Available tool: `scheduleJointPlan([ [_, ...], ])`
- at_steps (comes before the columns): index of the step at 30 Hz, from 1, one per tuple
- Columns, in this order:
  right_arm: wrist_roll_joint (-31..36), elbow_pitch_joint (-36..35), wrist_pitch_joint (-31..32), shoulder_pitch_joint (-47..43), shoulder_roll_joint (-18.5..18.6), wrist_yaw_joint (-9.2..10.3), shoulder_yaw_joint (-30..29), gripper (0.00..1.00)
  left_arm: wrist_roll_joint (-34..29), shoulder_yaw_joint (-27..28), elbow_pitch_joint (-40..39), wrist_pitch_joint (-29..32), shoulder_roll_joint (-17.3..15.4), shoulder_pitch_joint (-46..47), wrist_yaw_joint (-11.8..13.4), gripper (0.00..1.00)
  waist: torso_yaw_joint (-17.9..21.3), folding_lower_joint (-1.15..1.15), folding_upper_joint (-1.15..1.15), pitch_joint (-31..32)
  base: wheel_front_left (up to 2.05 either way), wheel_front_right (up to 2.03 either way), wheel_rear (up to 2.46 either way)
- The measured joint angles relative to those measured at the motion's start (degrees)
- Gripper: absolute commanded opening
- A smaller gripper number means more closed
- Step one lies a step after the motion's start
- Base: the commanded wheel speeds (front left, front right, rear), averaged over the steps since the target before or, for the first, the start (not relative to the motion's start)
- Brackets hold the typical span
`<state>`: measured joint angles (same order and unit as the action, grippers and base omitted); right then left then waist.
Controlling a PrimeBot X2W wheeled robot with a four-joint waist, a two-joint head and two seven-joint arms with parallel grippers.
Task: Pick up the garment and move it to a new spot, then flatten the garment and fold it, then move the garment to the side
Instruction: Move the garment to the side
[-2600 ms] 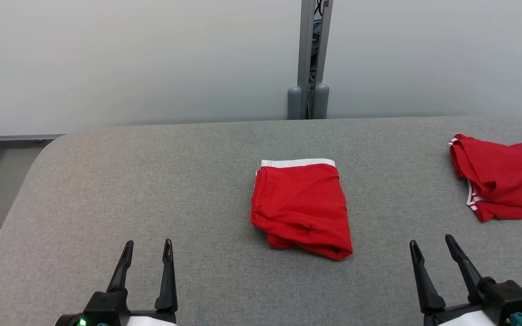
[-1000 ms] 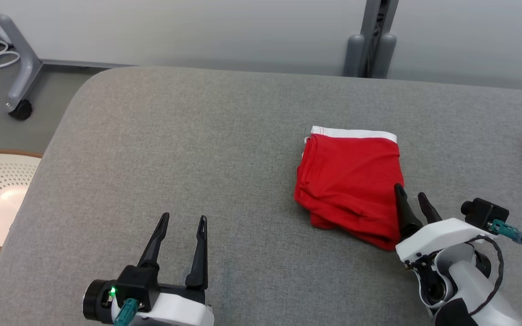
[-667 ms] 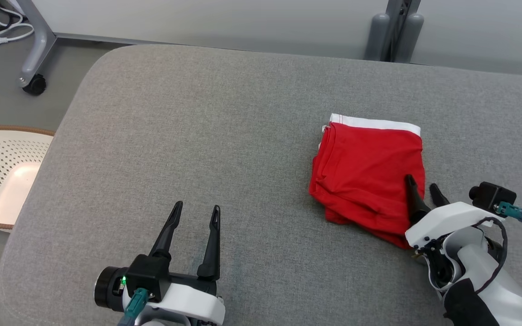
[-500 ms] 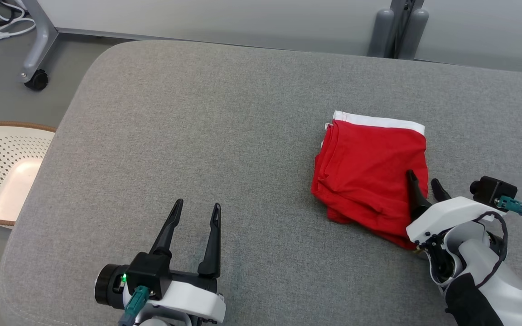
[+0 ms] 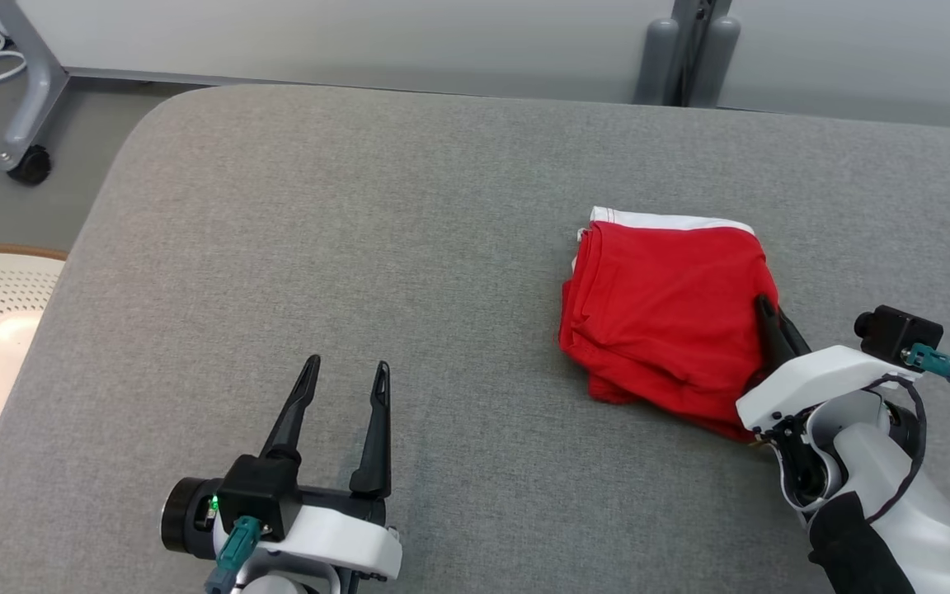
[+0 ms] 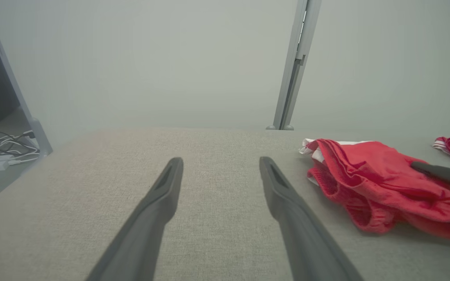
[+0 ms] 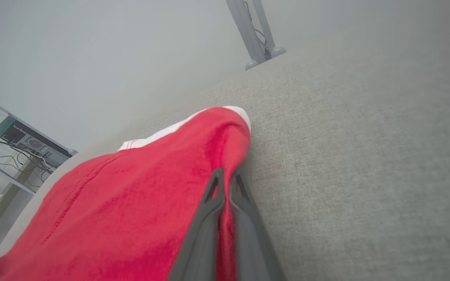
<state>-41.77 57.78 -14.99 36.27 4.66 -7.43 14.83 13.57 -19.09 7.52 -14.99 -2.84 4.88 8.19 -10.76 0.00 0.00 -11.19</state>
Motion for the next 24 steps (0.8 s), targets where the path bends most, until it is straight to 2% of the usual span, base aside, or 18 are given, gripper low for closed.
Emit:
scheduleJointPlan([
  [12,8.88,-9.29,0.0,-3.39,-1.13,-0.01,-6.76,0.0,-2.43,1.55,-0.73,0.0,0.01,0.91,-1.46,1.0,7.95,0.0,0.0,-1.27,0.0,0.0,0.0],
  [24,11.38,-14.67,0.0,-3.89,-1.79,0.0,-8.58,0.0,-5.14,2.34,-1.24,0.0,-0.52,4.4,-4.13,1.0,20.1,0.0,0.0,-4.71,0.0,0.0,0.0],
])
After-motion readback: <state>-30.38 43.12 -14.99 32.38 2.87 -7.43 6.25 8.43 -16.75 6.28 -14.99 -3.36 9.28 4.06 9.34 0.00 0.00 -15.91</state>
